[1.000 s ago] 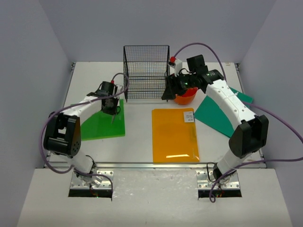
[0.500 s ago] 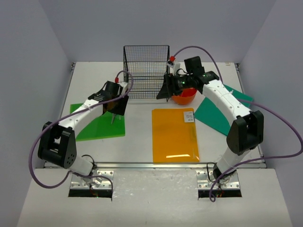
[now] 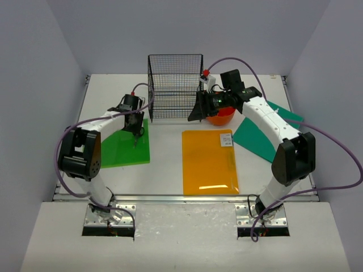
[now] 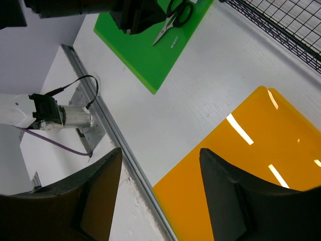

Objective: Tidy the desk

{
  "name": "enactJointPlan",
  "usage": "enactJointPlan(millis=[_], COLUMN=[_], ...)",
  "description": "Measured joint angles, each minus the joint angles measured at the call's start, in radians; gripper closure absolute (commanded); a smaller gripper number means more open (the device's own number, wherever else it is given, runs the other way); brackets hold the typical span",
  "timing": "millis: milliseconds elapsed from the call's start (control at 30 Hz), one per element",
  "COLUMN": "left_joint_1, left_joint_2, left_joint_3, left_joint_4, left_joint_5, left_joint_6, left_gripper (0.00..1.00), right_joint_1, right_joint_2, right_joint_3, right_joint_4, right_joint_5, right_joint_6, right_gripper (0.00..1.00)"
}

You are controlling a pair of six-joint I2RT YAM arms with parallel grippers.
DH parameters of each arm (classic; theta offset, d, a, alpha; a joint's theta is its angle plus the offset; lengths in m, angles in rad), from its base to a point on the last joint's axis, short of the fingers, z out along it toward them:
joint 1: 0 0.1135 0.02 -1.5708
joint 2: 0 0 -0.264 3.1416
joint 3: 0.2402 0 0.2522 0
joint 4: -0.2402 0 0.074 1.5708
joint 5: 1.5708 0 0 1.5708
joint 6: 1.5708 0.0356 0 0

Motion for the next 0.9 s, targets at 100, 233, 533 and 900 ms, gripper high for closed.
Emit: enactJointPlan(millis=[100,233,533,900], left_joint_1=[0.039,0.065,0.066,0.068], left_joint_2=[0.054,0.092,0.153,0.202], left_joint_3=[0.017,0.036,0.089,0.094], left_joint_4=[0.019,0.025,0.062,0.066], left_joint_5=[-0.001,-0.003,0.011,0.048], left_joint_6=[0.008,0.022,0.042,0.047], left_gripper=[0.65,0.65,0.69,1.0], right_joint_1=[0.0,0.0,0.0,-0.003], right_joint_2=[0.0,0.0,0.0,0.0], right_joint_3=[0.0,0.0,0.0,0.0], right_joint_4=[0.0,-0.001,-0.008,-0.015], right_joint_5=[0.0,0.0,0.0,-0.006], right_joint_6=[-0.002,-0.008,-0.012,-0.017], right_gripper=[0.36,0.36,0.36,0.36])
